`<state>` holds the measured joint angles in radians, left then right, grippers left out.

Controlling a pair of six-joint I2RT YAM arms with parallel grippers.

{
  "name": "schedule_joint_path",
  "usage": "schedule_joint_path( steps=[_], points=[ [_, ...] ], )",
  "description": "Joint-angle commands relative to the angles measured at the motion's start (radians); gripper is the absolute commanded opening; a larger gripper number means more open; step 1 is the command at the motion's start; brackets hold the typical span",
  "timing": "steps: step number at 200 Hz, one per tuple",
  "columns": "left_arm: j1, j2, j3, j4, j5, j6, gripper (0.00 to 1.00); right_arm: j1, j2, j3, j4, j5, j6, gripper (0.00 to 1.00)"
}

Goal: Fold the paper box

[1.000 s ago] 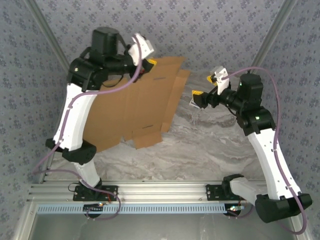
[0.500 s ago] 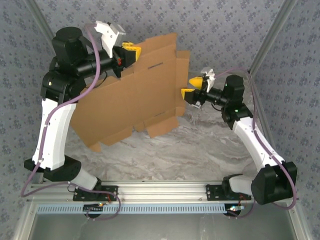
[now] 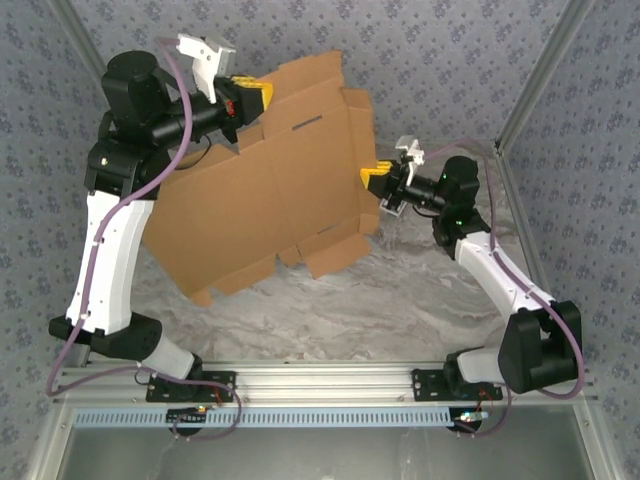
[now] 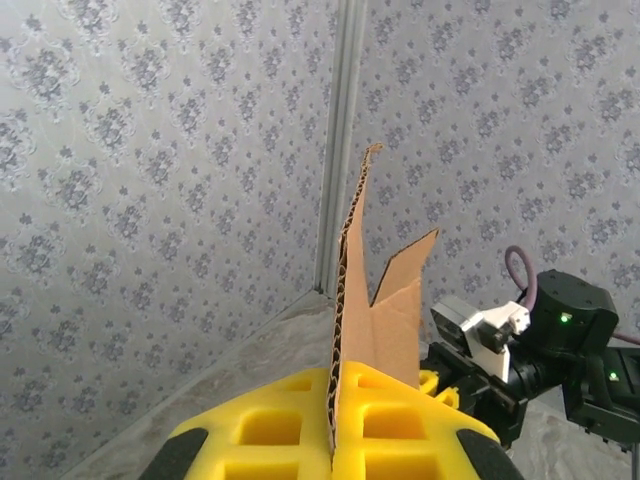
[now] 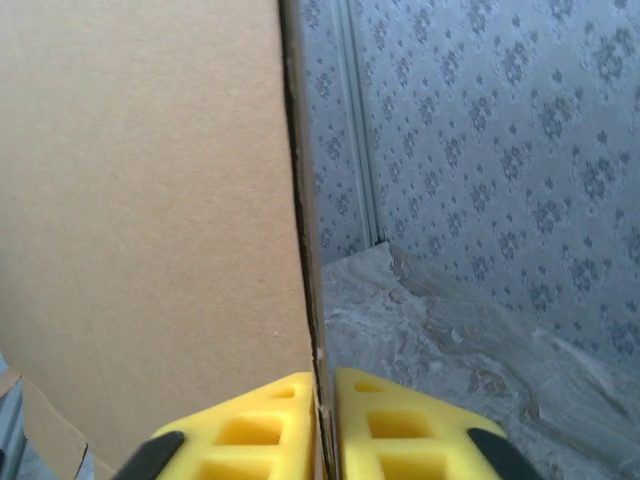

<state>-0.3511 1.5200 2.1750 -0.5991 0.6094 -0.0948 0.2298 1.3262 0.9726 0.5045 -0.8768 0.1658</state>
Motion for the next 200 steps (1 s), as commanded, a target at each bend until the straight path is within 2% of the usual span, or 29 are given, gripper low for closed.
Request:
schedule_joint_path(
  steps=[1, 18, 34, 38, 43, 47, 55, 78, 93, 115, 139, 161, 182, 200],
  points=[
    [0.024, -0.048, -0.045, 0.104, 0.004, -0.068, 0.0, 0.001, -0.028, -0.005, 0.05, -0.018, 0.0, 0.02],
    [0.042, -0.06, -0.088, 0.137, -0.01, -0.094, 0.0, 0.001, -0.049, -0.003, 0.002, 0.004, -0.028, 0.0],
    [0.061, -0.076, -0.127, 0.145, -0.051, -0.101, 0.02, 0.0, -0.077, 0.016, -0.126, 0.025, -0.102, 0.0],
    [0.065, -0.081, -0.141, 0.145, -0.068, -0.098, 0.07, -0.001, -0.083, 0.028, -0.173, 0.027, -0.126, 0.0],
    [0.069, -0.089, -0.159, 0.141, -0.095, -0.095, 0.23, -0.001, -0.091, 0.043, -0.241, 0.032, -0.16, 0.0],
    [0.072, -0.096, -0.174, 0.138, -0.118, -0.09, 0.32, 0.001, -0.096, 0.059, -0.292, 0.034, -0.189, 0.0],
    [0.08, -0.109, -0.208, 0.134, -0.17, -0.085, 0.41, 0.002, -0.104, 0.091, -0.425, 0.028, -0.255, 0.0],
    [0.103, -0.15, -0.325, 0.107, -0.324, -0.083, 0.59, 0.012, -0.099, 0.208, -0.801, 0.065, -0.434, 0.0],
    [0.116, -0.181, -0.392, 0.092, -0.411, -0.075, 0.68, 0.017, -0.089, 0.285, -0.985, 0.103, -0.486, 0.0],
    [0.124, -0.209, -0.468, 0.071, -0.479, -0.061, 0.71, 0.016, -0.073, 0.353, -1.141, 0.121, -0.494, 0.0],
    [0.124, -0.22, -0.517, 0.041, -0.452, -0.054, 0.74, 0.016, -0.064, 0.413, -1.236, 0.183, -0.488, 0.0],
    [0.123, -0.243, -0.59, 0.087, -0.363, -0.025, 0.77, 0.026, -0.065, 0.463, -1.296, 0.251, -0.516, 0.0],
    [0.123, -0.25, -0.61, 0.134, -0.264, 0.058, 0.77, 0.037, -0.064, 0.516, -1.335, 0.268, -0.56, 0.0],
    [0.123, -0.224, -0.55, 0.089, -0.18, 0.158, 0.78, 0.041, -0.058, 0.568, -1.367, 0.268, -0.594, 0.0]
  ],
)
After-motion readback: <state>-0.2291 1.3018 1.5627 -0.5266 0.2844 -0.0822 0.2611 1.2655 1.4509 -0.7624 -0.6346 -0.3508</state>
